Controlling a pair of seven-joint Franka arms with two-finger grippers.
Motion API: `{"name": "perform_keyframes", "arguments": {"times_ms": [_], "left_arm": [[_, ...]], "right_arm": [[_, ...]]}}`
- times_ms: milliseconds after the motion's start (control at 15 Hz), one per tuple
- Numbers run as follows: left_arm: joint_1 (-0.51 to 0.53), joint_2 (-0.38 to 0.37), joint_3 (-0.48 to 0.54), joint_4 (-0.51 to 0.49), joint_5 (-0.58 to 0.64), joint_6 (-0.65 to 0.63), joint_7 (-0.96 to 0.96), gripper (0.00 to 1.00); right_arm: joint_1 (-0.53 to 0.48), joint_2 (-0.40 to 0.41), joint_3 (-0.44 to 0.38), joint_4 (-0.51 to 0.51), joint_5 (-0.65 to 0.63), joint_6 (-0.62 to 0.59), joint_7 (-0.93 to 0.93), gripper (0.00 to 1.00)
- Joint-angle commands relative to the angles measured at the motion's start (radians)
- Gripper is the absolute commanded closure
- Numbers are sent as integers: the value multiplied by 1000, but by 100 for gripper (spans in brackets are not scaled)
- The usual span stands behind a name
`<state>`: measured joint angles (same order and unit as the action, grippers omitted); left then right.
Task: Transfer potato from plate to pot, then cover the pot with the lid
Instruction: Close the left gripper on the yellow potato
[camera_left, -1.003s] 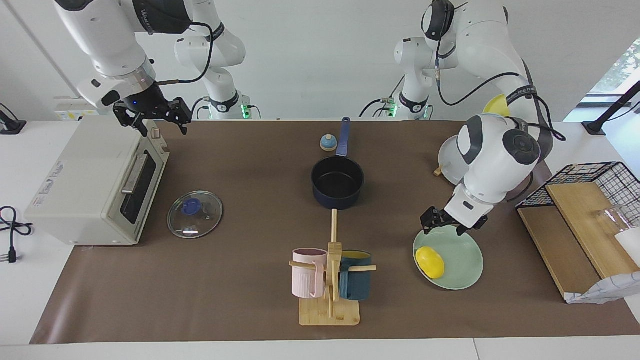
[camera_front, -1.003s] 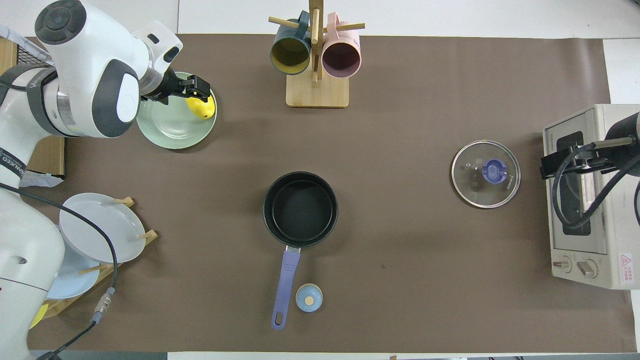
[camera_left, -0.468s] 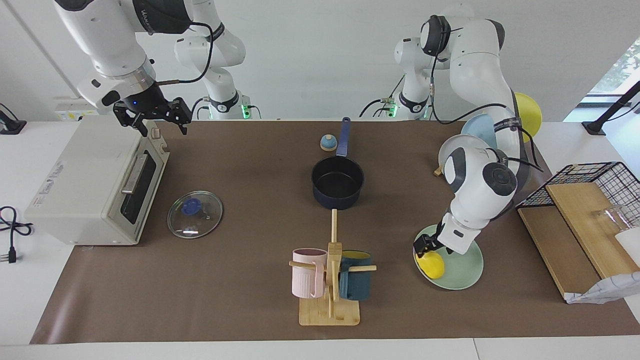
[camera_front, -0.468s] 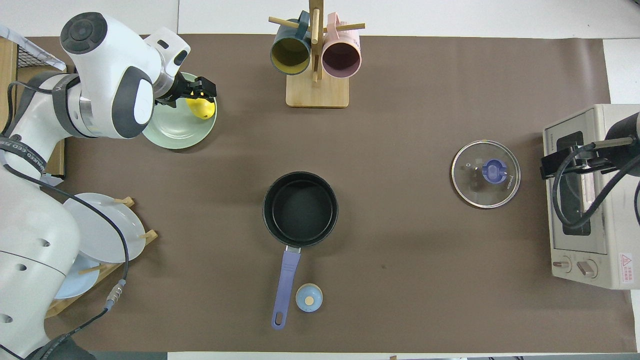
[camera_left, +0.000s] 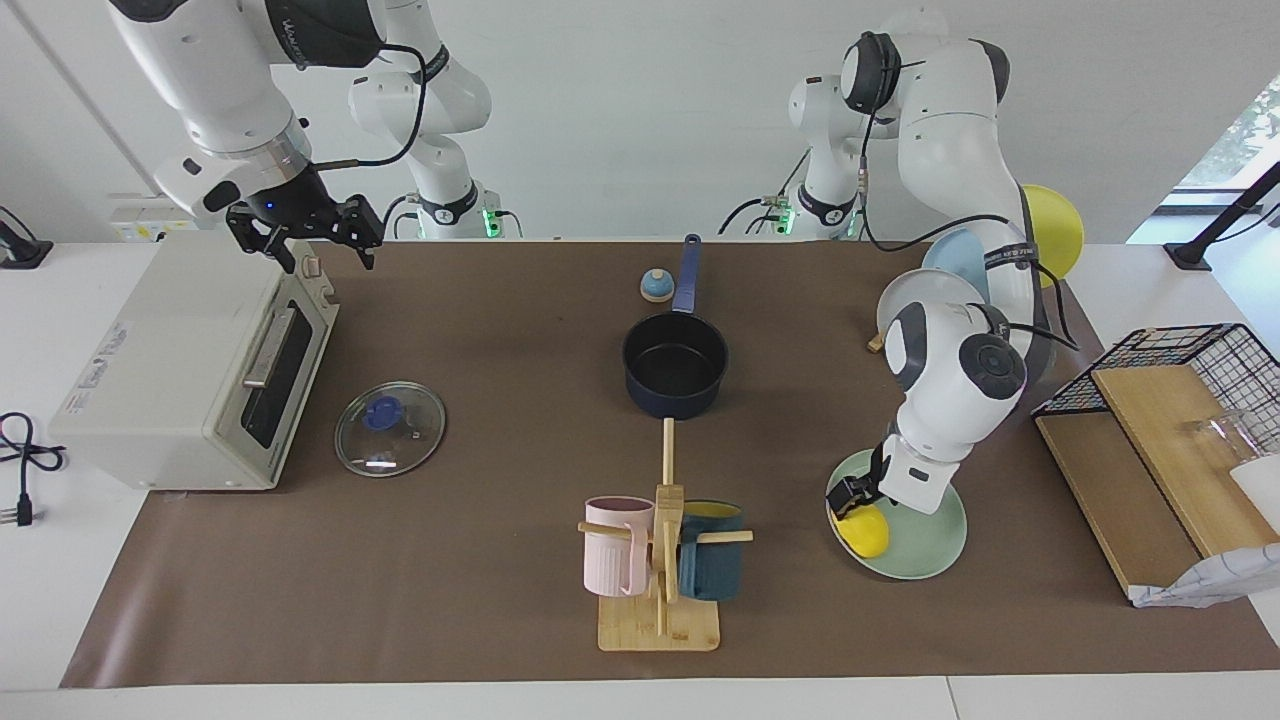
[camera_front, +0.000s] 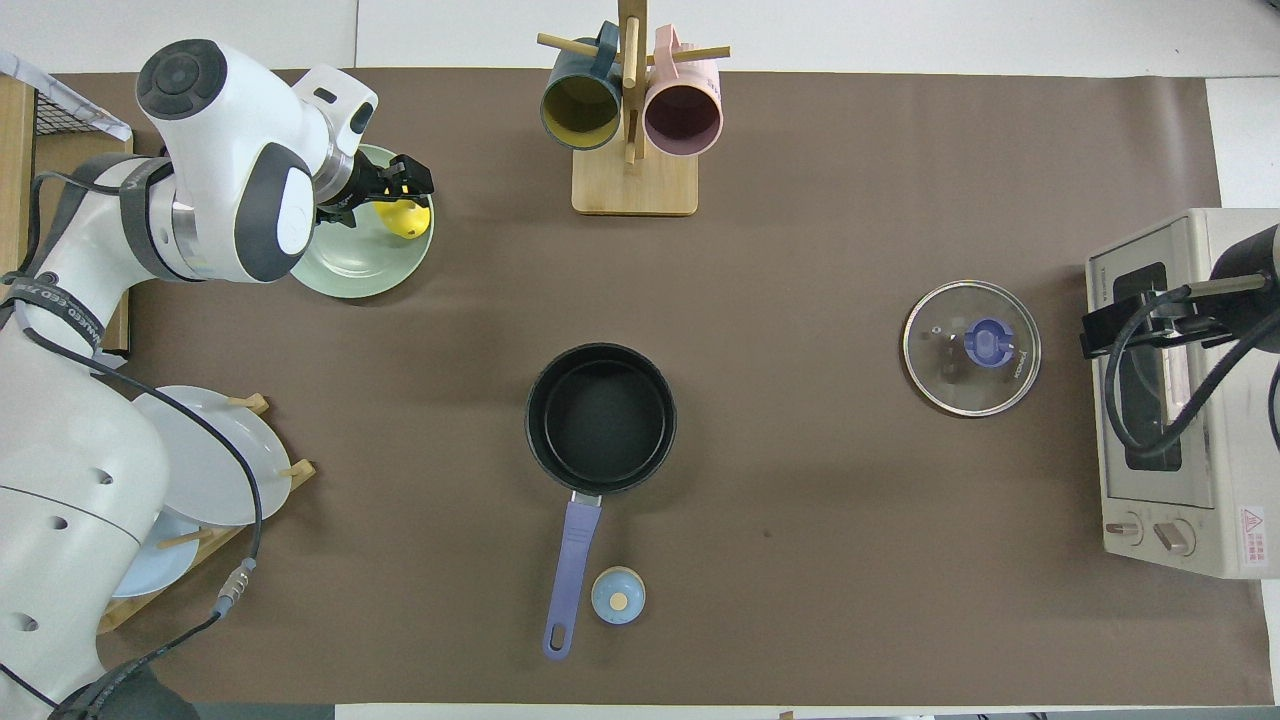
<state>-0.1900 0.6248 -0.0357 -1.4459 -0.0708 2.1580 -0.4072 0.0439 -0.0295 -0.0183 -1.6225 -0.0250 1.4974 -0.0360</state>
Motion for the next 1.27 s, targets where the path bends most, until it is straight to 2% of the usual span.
{"name": "perform_keyframes", "arguments": {"times_ms": [0, 267, 602, 936, 1203], "left_arm": [[-9, -2, 7, -14, 6, 31, -36, 0], [-19, 6, 7, -14, 2, 91, -82, 0], [-14, 30, 5, 30, 3, 20, -81, 0], [-20, 27, 7, 19, 11, 43, -79, 0], [-14, 27, 7, 19, 12, 51, -76, 12]], "right_arm": [[-7, -10, 3, -5, 13, -11, 18, 0], [-7, -10, 3, -5, 13, -9, 18, 0], [-7, -10, 3, -5, 13, -11, 18, 0], [-7, -10, 3, -5, 13, -11, 18, 0], [-7, -10, 3, -5, 13, -11, 18, 0]]}}
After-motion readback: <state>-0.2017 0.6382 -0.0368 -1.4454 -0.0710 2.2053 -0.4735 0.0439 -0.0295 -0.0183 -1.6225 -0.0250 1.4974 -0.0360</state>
